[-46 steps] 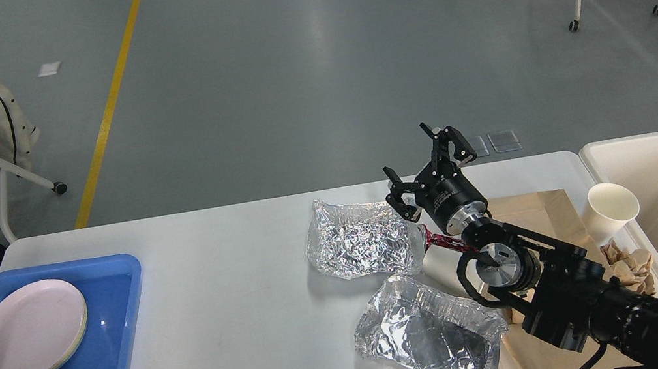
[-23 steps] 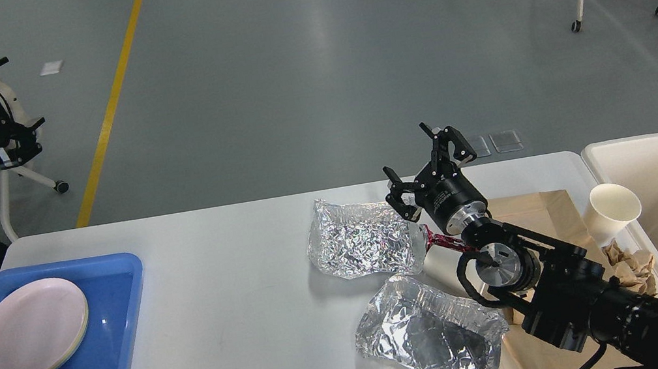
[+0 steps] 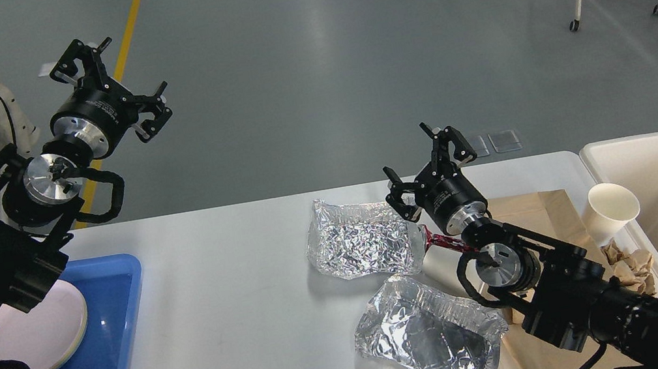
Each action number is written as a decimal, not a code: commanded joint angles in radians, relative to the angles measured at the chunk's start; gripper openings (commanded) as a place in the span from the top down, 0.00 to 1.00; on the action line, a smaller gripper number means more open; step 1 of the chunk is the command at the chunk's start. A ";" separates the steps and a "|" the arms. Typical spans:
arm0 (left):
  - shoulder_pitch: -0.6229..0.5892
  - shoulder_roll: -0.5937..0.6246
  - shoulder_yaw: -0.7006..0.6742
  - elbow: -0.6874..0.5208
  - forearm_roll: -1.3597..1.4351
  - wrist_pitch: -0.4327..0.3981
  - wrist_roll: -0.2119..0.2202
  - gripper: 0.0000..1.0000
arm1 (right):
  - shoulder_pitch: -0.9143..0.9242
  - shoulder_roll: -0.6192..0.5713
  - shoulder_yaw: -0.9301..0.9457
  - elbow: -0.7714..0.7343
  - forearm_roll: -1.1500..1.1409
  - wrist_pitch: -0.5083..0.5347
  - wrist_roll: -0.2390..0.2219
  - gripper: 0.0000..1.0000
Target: Tidy desktop
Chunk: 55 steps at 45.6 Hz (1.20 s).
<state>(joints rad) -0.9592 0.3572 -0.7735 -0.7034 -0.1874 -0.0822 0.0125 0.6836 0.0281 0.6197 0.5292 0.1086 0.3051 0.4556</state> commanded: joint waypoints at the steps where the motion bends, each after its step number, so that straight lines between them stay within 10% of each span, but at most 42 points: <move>1: 0.045 0.055 0.020 0.007 0.046 -0.004 0.000 0.03 | 0.001 -0.001 0.000 0.000 0.000 0.000 0.000 0.00; 27: 0.183 0.032 -0.280 0.145 -0.092 -0.114 -0.037 0.03 | -0.001 -0.001 0.000 0.000 -0.001 0.000 0.000 0.00; 55: 0.212 0.042 -0.279 0.277 -0.083 -0.202 -0.126 0.02 | -0.001 -0.001 0.000 -0.002 -0.001 0.000 0.000 0.00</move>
<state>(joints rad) -0.7709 0.4001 -1.0593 -0.4539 -0.2710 -0.2511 -0.0982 0.6826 0.0277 0.6197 0.5277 0.1075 0.3051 0.4556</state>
